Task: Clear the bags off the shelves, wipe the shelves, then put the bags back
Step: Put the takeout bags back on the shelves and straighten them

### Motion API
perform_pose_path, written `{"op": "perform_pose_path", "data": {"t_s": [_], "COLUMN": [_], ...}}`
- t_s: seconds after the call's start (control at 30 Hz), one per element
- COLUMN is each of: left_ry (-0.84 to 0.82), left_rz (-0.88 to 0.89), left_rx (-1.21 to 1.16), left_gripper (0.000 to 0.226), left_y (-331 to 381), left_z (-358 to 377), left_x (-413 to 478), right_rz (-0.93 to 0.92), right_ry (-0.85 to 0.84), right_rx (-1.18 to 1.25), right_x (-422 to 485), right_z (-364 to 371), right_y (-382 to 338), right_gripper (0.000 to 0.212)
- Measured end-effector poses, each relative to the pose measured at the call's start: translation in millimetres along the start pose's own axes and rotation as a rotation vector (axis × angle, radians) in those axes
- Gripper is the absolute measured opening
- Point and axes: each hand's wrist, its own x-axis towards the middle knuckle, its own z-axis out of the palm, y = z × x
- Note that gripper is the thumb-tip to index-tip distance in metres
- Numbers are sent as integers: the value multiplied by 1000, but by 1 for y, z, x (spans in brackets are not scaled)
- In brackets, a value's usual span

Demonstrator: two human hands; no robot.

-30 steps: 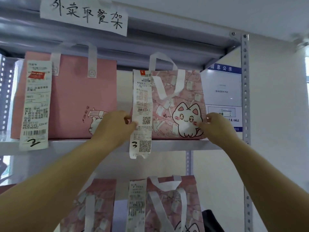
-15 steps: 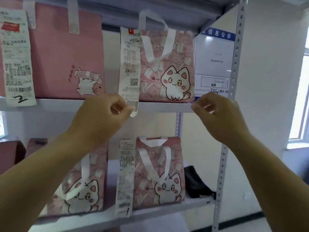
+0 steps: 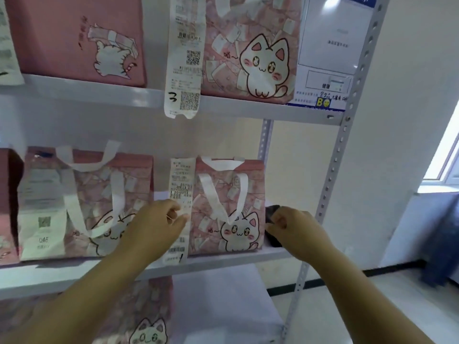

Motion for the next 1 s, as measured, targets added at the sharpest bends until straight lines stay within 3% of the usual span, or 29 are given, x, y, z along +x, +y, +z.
{"op": "perform_pose_path", "data": {"t_s": [0.1,0.2,0.27,0.43,0.53,0.8,1.0], "left_ry": [27,34,-2,-66,-116,-110,-79], "left_rz": [-95,-151,-171,-103,-108,-6,74], "left_rx": [56,43,32,20,52,-31,-86], "left_gripper": [50,60,57,18,16,15,15], "left_y": [-23,-36,-42,-55,-63,-71,-58], "left_z": [14,24,31,46,52,49,37], "left_x": [4,10,13,17,16,10,-21], "right_rz": [110,177,198,220,224,303,257], "right_ry": [-50,-52,-63,-161,-151,97,189], "right_rx": [-20,10,45,139,80,190,238], "right_x": [11,21,27,38,41,22,-17], "right_z": [28,47,57,73,81,86,75], "right_y": [10,16,18,13,10,16,20], "right_gripper": [17,24,30,32,28,5,6]}}
